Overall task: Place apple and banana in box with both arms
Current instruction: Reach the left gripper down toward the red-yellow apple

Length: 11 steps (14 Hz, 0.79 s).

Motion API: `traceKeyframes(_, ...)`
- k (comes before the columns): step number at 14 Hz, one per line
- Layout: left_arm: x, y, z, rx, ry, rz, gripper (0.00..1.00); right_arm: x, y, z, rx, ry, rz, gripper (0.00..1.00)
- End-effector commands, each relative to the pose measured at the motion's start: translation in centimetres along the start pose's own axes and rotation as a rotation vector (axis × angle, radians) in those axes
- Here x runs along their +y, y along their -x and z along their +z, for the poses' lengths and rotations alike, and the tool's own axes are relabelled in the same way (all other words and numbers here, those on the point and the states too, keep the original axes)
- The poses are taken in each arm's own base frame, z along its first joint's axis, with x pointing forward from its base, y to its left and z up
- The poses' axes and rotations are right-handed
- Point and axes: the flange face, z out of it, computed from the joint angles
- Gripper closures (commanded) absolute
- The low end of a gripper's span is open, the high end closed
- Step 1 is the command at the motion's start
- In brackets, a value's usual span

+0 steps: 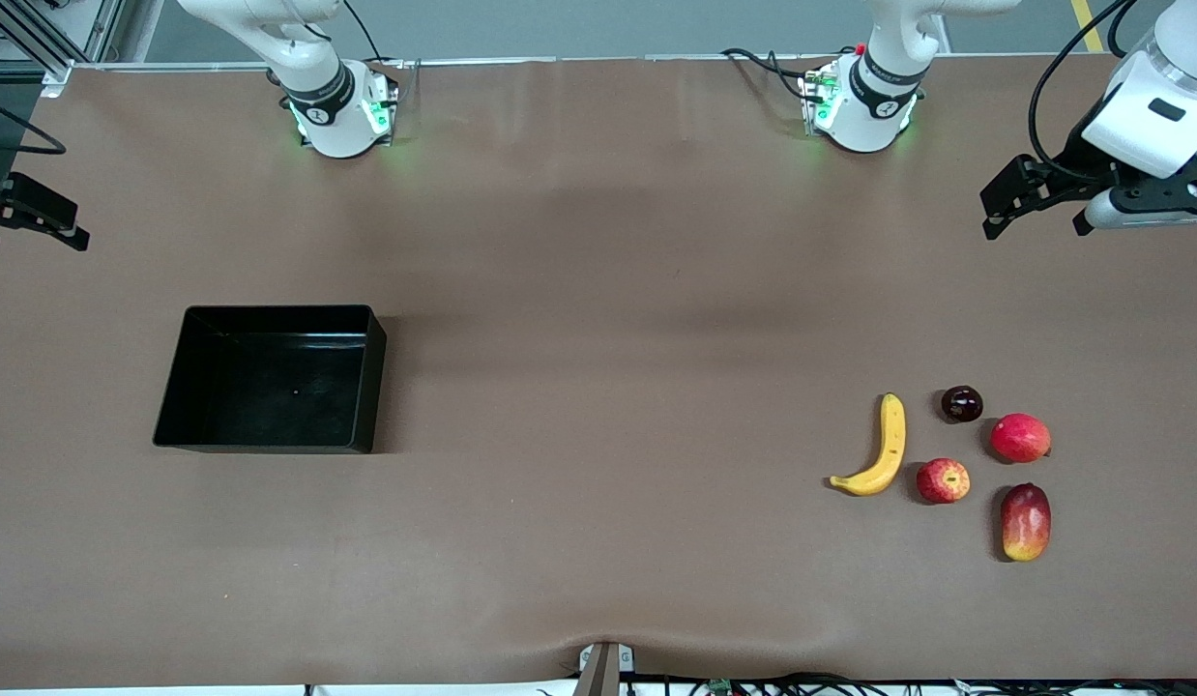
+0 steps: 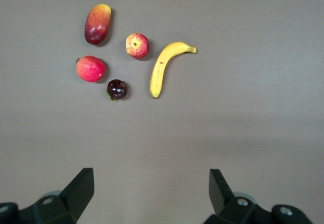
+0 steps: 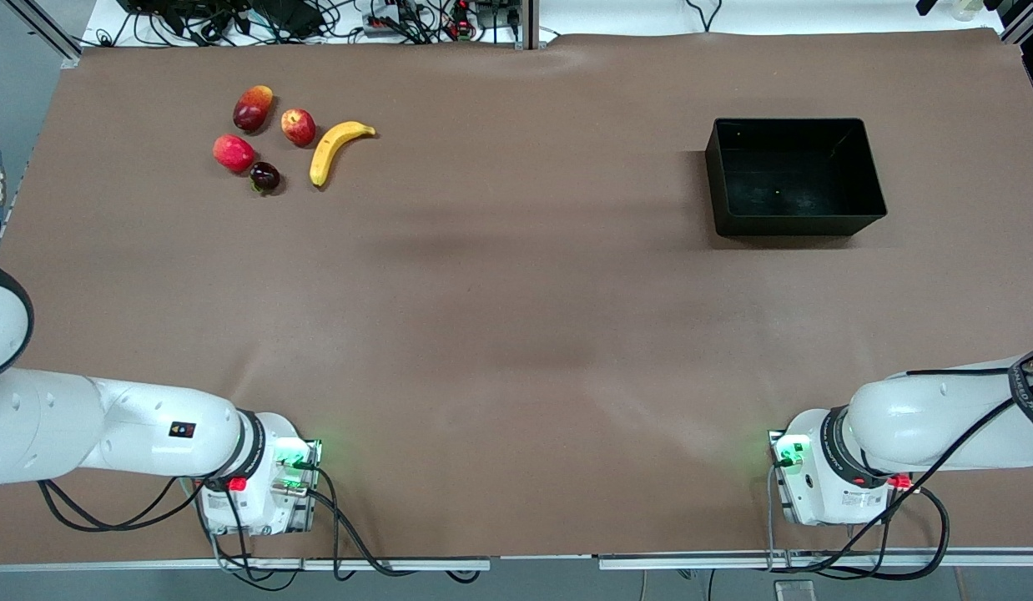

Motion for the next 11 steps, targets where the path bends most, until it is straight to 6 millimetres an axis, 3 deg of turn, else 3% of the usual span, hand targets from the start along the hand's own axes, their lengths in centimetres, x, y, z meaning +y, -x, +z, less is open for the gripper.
traceKeyframes(1,0.0,-0.1,-0.3,-0.018,0.003,0.009,0.00,1.0,-0.2,-0.4,0.008,-0.014,0.014,0.00)
traceKeyframes(7,-0.2,-1.0,0.1,-0.022,0.001,-0.016,0.00,1.0,-0.2,-0.4,0.008,-0.024,0.014,0.00)
traceKeyframes(11,-0.3,-3.3,3.2,-0.070,-0.005,-0.011,0.00,1.3,-0.2,-0.3,0.006,-0.024,0.018,0.00)
